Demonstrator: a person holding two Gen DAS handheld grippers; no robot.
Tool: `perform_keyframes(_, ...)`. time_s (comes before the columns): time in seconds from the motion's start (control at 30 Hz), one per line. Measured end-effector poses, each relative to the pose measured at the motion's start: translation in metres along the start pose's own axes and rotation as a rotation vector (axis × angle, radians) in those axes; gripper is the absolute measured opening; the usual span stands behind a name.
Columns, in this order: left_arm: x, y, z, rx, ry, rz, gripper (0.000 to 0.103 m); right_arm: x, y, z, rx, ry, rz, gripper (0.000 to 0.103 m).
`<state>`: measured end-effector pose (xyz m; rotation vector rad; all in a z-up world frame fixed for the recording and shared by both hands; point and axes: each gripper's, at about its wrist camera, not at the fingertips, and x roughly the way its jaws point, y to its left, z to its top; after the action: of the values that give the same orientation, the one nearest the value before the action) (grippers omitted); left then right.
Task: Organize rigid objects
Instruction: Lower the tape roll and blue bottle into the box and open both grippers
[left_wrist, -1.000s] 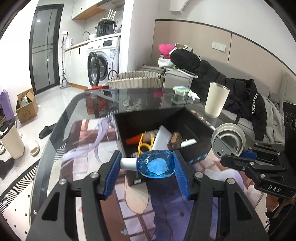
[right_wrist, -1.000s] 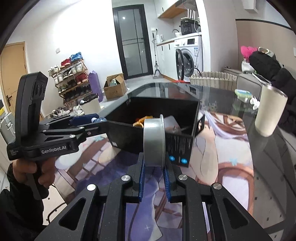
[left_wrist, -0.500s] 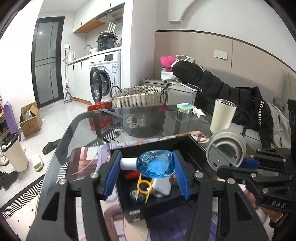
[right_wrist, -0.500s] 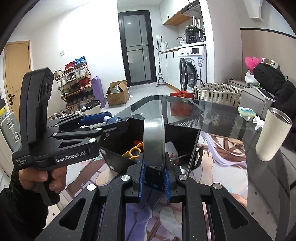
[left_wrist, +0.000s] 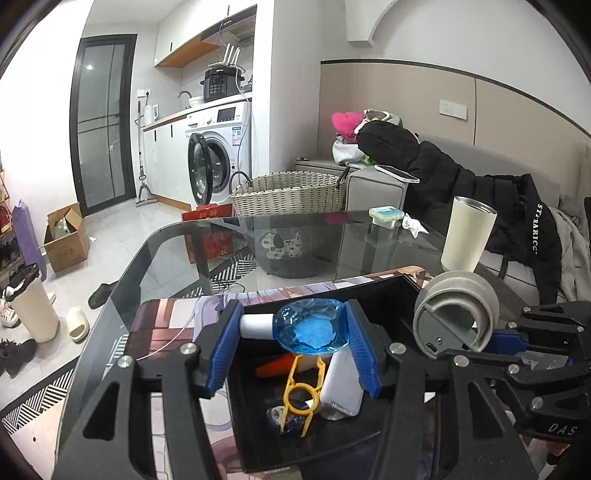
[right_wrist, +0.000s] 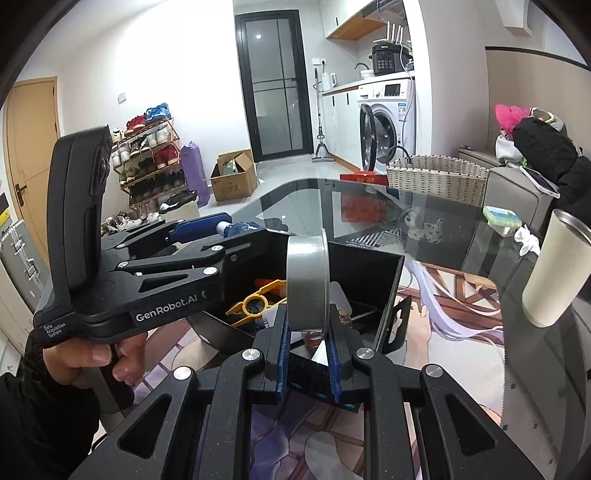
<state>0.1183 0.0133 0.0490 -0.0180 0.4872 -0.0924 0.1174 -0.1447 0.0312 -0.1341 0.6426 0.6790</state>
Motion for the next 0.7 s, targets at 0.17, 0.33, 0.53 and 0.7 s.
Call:
perform_keyframes(0.17, 0.007, 0.002, -0.002, -0.005, -0.001, 0.009, 0.055, 0.008, 0.002, 0.0, -0.008, 0.008, 0.001, 0.017)
perform_keyframes(0.33, 0.013, 0.0, -0.005, 0.012, 0.01, 0.012, 0.055, 0.016, -0.001, -0.002, -0.001, 0.025, 0.0, 0.017)
perform_keyframes(0.53, 0.019, -0.001, -0.007, 0.021, 0.028, 0.011, 0.055, 0.024, -0.003, 0.001, 0.006, 0.033, -0.027, 0.017)
perform_keyframes(0.7, 0.022, -0.001, -0.008, 0.021, 0.039, 0.009, 0.055, 0.031, -0.003, 0.004, -0.005, 0.033, -0.055, 0.017)
